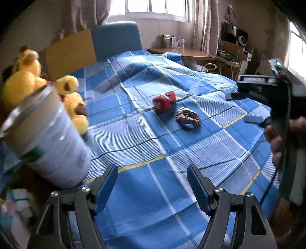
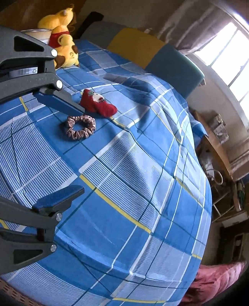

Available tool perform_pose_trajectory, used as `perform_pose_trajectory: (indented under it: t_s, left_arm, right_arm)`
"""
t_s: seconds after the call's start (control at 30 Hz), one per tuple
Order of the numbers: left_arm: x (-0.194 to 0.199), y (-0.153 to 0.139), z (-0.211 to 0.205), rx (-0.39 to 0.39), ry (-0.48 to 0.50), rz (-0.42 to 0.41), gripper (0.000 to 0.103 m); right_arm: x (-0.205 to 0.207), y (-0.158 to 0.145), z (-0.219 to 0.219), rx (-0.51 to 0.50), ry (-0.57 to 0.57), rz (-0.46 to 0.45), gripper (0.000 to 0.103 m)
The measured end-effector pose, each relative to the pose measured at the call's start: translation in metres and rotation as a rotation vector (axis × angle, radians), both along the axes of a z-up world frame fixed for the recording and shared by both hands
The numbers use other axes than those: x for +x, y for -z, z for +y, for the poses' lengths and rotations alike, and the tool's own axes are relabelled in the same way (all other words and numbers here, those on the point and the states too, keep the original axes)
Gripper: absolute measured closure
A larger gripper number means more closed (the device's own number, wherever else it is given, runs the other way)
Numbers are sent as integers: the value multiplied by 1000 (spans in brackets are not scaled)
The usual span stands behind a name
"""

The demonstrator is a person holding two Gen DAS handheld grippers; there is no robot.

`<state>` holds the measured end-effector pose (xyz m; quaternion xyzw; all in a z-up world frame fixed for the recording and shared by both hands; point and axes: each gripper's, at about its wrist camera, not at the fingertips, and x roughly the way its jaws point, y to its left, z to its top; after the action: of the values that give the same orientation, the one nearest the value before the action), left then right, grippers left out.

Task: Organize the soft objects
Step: 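Withdraw both tools from the tray toward the sock and scrunchie, then grasp the brown satin scrunchie with the left tool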

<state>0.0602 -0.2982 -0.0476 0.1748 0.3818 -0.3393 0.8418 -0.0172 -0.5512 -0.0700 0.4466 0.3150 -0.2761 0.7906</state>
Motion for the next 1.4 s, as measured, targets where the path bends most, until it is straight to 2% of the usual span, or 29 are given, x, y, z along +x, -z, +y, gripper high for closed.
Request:
perform_pose_trajectory:
  t_s: [0.3,0.47,0.7,0.8,0.9,0.93,0.97,1.0,1.03,1.13,1.2,1.4]
  left_arm:
    - [24,12,-56,-20,58,64,28]
    - [43,21,-98,-14,70,103,28]
    - [62,44,-150,32,62,129,28]
    - [68,56,-165,42,47,166,28]
    - [70,64,-179,61,45,152,28]
    - [72,68,-182,69,42,154,31]
    - [75,73,-184,79,36,166,51]
    - [76,76,-184,77,31,157,56]
    - [76,74,-181,62,34,128,87]
    - [74,71,-165,48,37,136,88]
    - [68,63,-146,21,33,127,88]
    - [43,43,-77,9,-23,96,87]
  right_arm:
    - [-11,5,-9,50,57,-27,28]
    - [-11,5,-10,69,50,-40,28]
    - [-17,4,-12,73,67,-64,28]
    - [-17,5,-12,81,67,-68,28]
    - [-16,7,-12,95,62,-72,28]
    - [-16,8,-12,97,58,-72,28]
    - [-15,8,-12,99,53,-69,28]
    - [-14,9,-11,100,51,-68,28]
    - [-14,9,-11,101,50,-66,28]
    - [-13,9,-10,92,44,-65,28]
    - [-11,8,-9,81,34,-66,28]
    - [-8,6,-6,76,1,-77,28]
